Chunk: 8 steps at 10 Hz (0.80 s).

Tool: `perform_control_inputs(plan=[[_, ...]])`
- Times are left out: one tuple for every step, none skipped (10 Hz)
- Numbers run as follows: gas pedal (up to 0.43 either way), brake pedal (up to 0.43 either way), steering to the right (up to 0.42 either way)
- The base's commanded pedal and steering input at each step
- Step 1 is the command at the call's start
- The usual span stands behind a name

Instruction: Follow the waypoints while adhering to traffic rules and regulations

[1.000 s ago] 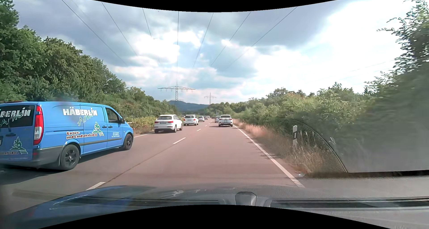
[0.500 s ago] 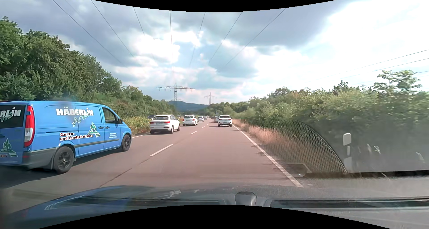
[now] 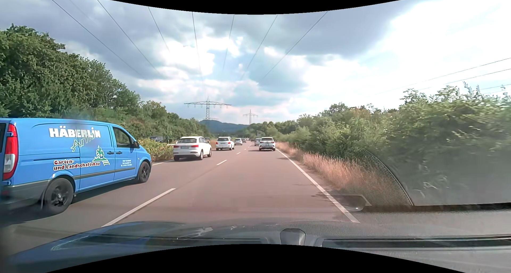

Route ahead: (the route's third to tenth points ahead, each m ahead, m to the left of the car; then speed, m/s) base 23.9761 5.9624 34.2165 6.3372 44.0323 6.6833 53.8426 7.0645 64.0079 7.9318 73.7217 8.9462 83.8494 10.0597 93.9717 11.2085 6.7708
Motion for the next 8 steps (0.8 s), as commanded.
perform_control_inputs(plan=[[0.138, 0.0, -0.002], [0.138, 0.0, -0.003], [0.138, 0.0, -0.003], [0.138, 0.0, -0.003], [0.138, 0.0, -0.003], [0.138, 0.0, -0.003], [0.138, 0.0, -0.003], [0.138, 0.0, -0.003]])
